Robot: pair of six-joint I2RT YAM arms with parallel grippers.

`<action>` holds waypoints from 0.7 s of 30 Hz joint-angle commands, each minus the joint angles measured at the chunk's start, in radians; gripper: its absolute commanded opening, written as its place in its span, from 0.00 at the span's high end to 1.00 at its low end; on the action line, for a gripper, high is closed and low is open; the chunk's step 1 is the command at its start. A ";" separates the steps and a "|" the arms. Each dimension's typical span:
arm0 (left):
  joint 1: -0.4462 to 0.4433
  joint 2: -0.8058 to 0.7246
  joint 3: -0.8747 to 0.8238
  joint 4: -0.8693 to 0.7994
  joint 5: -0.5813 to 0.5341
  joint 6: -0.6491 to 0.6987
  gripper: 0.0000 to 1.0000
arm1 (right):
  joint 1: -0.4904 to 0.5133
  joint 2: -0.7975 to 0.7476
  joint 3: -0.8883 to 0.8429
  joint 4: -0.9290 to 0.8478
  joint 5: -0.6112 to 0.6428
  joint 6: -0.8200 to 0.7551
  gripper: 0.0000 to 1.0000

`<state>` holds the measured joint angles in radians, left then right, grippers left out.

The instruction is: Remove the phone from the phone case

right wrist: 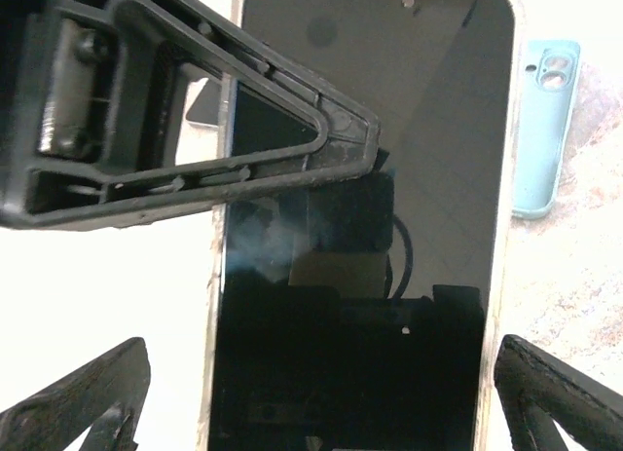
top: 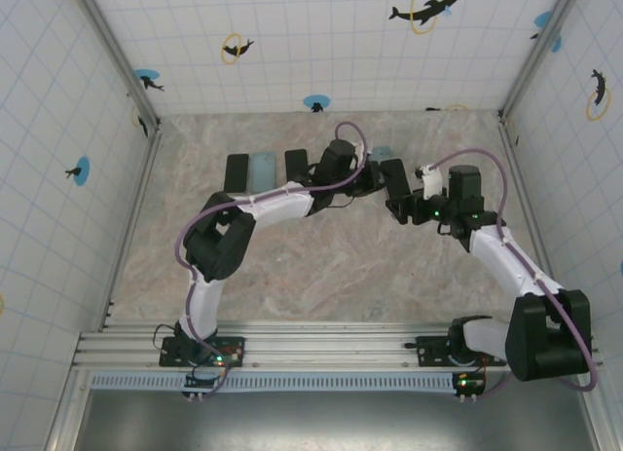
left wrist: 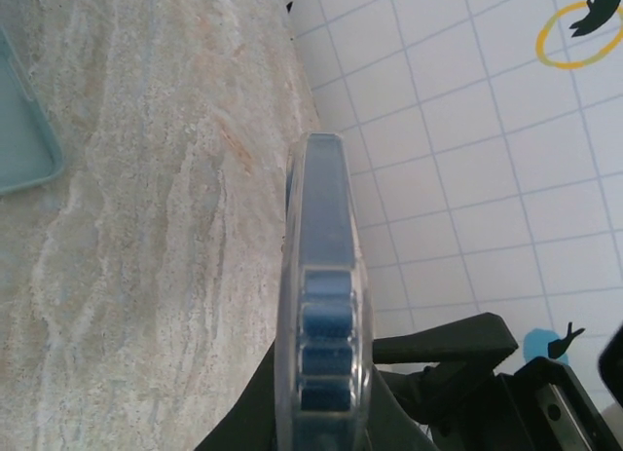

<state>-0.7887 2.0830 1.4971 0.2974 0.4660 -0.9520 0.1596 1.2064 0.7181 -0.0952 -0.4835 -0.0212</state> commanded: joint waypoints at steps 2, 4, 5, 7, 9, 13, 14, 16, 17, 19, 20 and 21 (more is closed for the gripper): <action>0.051 -0.075 0.034 0.061 0.022 -0.038 0.91 | -0.004 -0.059 -0.045 0.087 -0.061 0.078 0.08; 0.072 -0.094 0.029 0.068 0.032 -0.050 0.91 | -0.012 -0.078 -0.063 0.116 -0.068 0.138 0.09; 0.081 -0.102 0.026 0.071 0.036 -0.055 0.91 | -0.017 -0.085 -0.073 0.137 -0.082 0.166 0.10; 0.096 -0.123 0.016 0.084 0.045 -0.066 0.91 | -0.017 -0.100 -0.112 0.250 -0.106 0.265 0.12; 0.109 -0.143 0.008 0.085 0.048 -0.070 0.91 | -0.014 -0.111 -0.162 0.392 -0.129 0.398 0.15; 0.130 -0.179 -0.010 0.097 0.049 -0.091 0.90 | 0.005 -0.117 -0.266 0.703 -0.107 0.688 0.21; 0.134 -0.187 -0.019 0.111 0.049 -0.101 0.90 | 0.014 -0.114 -0.280 0.751 -0.096 0.737 0.22; 0.138 -0.201 -0.036 0.137 0.048 -0.125 0.90 | 0.036 -0.104 -0.294 0.829 -0.065 0.822 0.25; 0.138 -0.207 -0.042 0.150 0.046 -0.137 0.90 | 0.051 -0.100 -0.302 0.872 -0.043 0.859 0.27; 0.140 -0.219 -0.054 0.172 0.039 -0.154 0.90 | 0.077 -0.088 -0.321 0.956 0.005 0.931 0.31; 0.140 -0.226 -0.059 0.183 0.036 -0.163 0.90 | 0.091 -0.079 -0.335 1.013 0.028 0.976 0.33; 0.140 -0.230 -0.063 0.196 0.034 -0.172 0.90 | 0.105 -0.068 -0.344 1.066 0.047 1.018 0.35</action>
<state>-0.6533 1.9064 1.4425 0.3817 0.4866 -1.0744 0.2375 1.1194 0.4095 0.7120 -0.5106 0.8070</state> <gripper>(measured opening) 0.125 0.659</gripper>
